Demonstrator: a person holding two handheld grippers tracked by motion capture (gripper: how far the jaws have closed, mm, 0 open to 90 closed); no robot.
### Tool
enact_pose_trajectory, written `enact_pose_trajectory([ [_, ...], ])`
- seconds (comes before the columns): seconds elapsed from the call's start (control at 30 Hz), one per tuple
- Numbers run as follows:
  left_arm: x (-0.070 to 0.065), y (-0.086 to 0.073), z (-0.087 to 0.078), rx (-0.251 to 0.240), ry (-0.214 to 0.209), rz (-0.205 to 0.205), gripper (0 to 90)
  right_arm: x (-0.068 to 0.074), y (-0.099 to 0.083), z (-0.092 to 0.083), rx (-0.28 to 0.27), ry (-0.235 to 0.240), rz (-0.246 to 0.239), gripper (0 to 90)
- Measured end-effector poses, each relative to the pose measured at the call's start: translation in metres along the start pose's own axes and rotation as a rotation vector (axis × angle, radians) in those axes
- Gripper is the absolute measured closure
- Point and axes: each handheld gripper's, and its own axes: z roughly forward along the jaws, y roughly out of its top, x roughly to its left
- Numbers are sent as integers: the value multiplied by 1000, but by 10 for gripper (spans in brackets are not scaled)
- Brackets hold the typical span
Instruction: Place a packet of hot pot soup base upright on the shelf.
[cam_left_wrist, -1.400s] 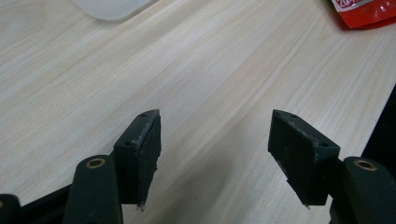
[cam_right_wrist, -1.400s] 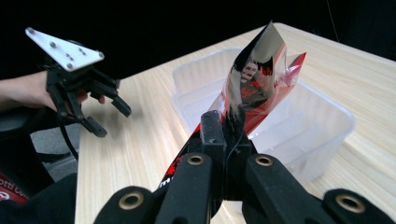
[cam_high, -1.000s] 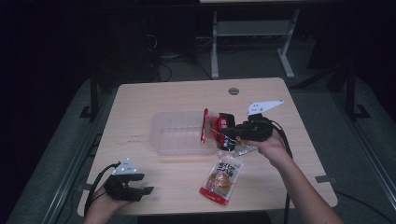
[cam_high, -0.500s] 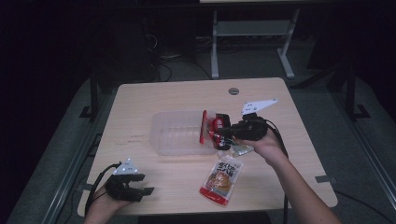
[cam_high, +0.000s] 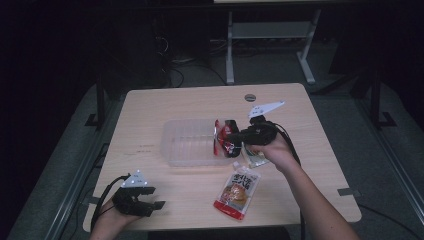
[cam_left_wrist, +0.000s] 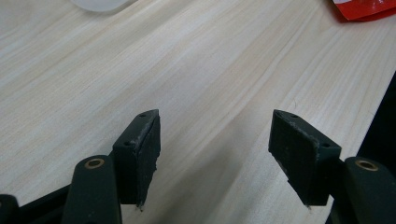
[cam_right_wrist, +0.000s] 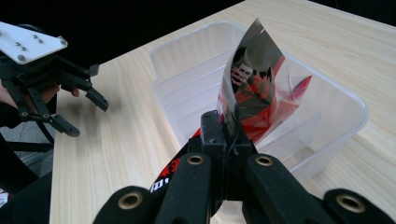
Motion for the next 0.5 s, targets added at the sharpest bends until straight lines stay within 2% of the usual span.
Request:
enact_pose_trajectory([
  [0.13, 0, 0, 0, 0, 0, 0, 335, -4, 0, 7, 9, 0, 13, 897],
  [0.5, 0, 0, 0, 4, 1, 5, 334, -8, 1, 24, 38, -15, 7, 896],
])
